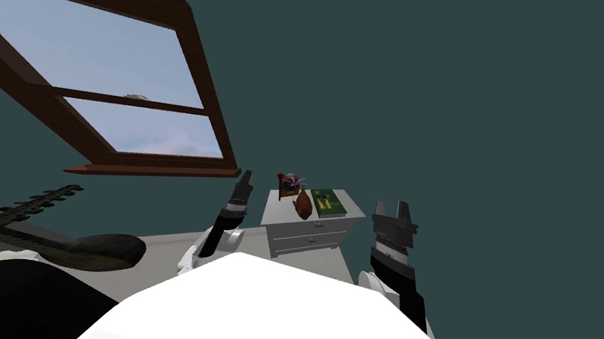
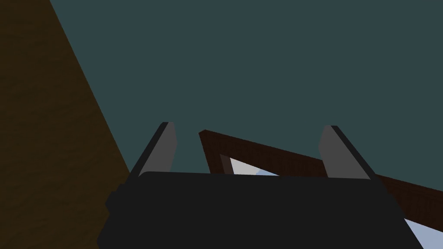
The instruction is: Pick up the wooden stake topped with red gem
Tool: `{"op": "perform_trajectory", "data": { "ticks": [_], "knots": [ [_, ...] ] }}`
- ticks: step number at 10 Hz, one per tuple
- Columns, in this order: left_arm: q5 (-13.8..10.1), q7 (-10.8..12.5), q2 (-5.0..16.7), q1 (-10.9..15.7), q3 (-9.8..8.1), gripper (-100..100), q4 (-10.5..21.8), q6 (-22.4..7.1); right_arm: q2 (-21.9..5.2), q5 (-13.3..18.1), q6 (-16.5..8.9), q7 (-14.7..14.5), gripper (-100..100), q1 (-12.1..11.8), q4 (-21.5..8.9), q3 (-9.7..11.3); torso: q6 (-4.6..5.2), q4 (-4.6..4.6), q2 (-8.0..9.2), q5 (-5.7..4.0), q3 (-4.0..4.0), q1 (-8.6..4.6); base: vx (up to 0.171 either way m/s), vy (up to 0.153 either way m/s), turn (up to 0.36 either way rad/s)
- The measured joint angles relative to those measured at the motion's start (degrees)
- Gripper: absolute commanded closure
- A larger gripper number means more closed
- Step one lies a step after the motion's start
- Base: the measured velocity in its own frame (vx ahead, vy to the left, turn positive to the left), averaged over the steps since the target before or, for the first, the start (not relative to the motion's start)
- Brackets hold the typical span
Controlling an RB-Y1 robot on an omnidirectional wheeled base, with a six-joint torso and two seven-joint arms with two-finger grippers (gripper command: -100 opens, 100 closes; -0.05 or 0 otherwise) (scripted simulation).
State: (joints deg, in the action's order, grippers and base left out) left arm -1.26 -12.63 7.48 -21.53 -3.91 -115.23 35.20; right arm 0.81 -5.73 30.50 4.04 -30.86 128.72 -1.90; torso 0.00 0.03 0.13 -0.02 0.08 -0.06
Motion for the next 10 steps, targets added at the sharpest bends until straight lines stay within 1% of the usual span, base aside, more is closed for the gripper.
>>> {"op": "perform_trajectory", "data": {
  "ticks": [1, 3, 4, 6, 8, 9, 10],
  "knots": [
    [0.4, -0.6, 0.1, 0.5, 0.06, -100, 1.1, 0.0, 0.0, 0.0, 0.0, 0.0, 0, 0.0, 0.0, 0.0, -0.01, 0.00, -0.03, 0.01, -0.01, 0.03, -0.022, -0.007, -0.057],
    [1.8, -2.3, 1.2, 2.5, -0.22, -100, 5.1, 0.3, 0.0, 0.0, 0.0, 0.0, 0, 0.0, 0.0, 0.0, 0.00, -0.01, -0.04, 0.01, -0.02, 0.03, -0.027, -0.010, -0.052],
    [2.1, -2.8, 1.6, 3.0, -0.40, -100, 6.3, 0.2, 0.0, 0.0, 0.0, 0.0, 0, 0.0, 0.0, 0.0, -0.01, -0.01, -0.05, 0.01, -0.03, 0.05, -0.025, -0.006, -0.062],
    [3.5, -4.5, 2.6, 4.4, -0.58, -100, 9.8, 0.4, 0.0, 0.0, 0.0, 0.0, 0, 0.0, 0.0, 0.0, 0.01, -0.01, -0.04, 0.01, -0.02, 0.06, -0.027, -0.004, -0.075],
    [4.4, -5.5, 3.8, 6.0, -1.13, -100, 13.4, 0.4, 0.0, 0.0, 0.0, 0.0, 0, 0.0, 0.0, 0.0, 0.00, -0.01, -0.04, 0.01, -0.02, 0.06, -0.024, -0.005, -0.057],
    [4.8, -6.1, 3.9, 6.3, -1.09, -100, 14.7, 0.5, 0.0, 0.0, 0.0, 0.0, 0, 0.0, 0.0, 0.0, -0.02, -0.01, -0.05, 0.01, -0.03, 0.06, -0.020, -0.002, -0.087],
    [5.5, -6.8, 4.4, 7.1, -1.18, -100, 16.3, 0.5, 0.0, 0.0, 0.0, 0.0, 0, 0.0, 0.0, 0.0, 0.00, -0.01, -0.07, 0.01, -0.03, 0.07, -0.015, -0.001, -0.046]
  ]
}}
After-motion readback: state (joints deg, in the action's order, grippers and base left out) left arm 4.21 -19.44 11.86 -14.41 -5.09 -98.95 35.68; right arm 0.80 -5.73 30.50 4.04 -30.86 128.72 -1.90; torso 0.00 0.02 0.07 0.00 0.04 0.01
